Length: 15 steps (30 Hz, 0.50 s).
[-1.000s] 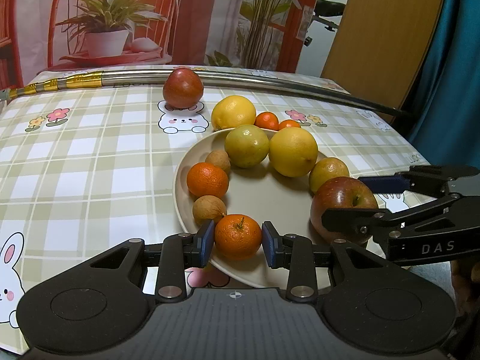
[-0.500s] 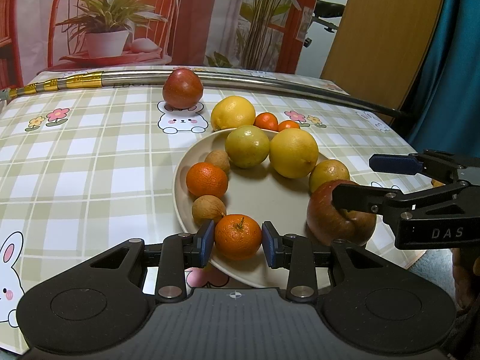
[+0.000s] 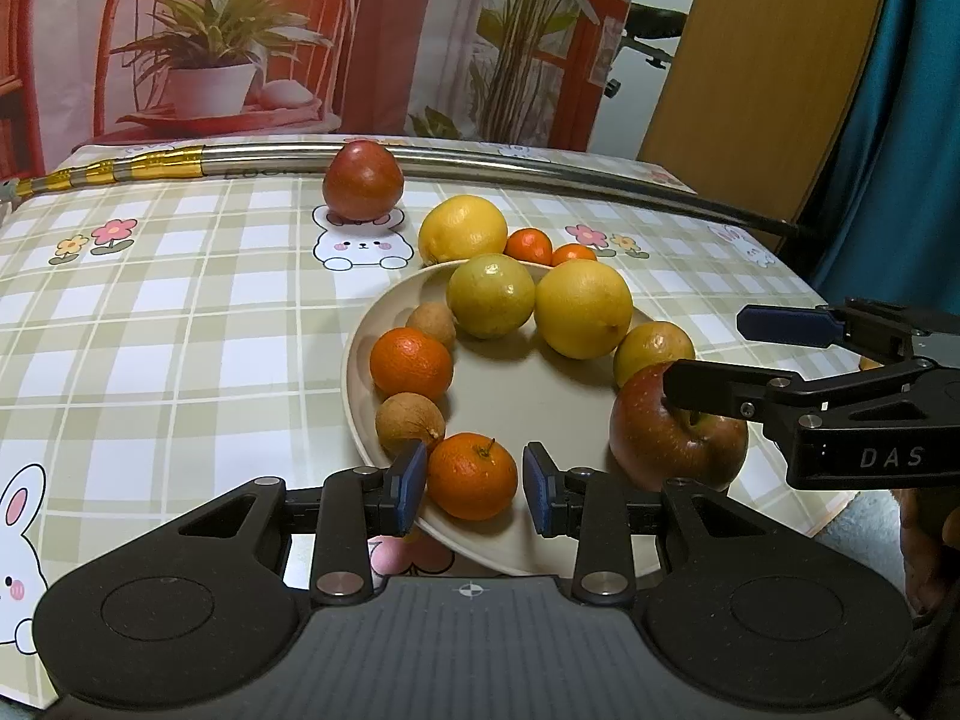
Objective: Organize fruits
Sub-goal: 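Lower the red apple onto the plate with right gripper while left gripper sets the mandarin down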
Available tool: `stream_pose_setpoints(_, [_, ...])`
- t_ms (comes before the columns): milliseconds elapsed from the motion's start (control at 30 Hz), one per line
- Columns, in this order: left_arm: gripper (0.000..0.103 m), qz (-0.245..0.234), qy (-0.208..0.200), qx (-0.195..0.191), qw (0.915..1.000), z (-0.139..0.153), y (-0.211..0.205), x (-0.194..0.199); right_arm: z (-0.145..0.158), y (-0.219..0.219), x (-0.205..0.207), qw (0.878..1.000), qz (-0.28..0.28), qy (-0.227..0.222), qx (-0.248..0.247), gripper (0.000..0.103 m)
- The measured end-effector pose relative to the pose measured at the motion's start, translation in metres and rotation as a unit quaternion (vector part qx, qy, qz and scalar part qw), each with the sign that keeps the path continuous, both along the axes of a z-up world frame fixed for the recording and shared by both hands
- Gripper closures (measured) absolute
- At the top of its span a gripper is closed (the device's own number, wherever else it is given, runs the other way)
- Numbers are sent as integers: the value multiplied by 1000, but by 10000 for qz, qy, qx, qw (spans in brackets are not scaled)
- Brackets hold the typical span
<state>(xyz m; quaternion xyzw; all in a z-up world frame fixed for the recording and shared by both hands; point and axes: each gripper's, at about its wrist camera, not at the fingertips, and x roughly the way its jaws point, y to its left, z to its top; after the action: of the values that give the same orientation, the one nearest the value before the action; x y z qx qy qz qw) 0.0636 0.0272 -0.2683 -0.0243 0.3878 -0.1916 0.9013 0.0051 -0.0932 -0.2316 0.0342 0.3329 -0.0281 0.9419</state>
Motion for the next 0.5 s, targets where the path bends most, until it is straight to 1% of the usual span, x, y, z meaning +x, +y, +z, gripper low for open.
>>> stream_pose_setpoints(200, [65,22,-46,12,10000,1,1,-2,0,0,0,10000,1,-2,2,24])
stream_pose_setpoints(400, [65,153,-168,65,9997,6,5,-3,0,0,0,10000,-1,-5,4,24])
stream_pose_setpoints(500, [65,201,-160,82,9996,10,8,-1,1,-1,0,10000,-9,-23,3,24])
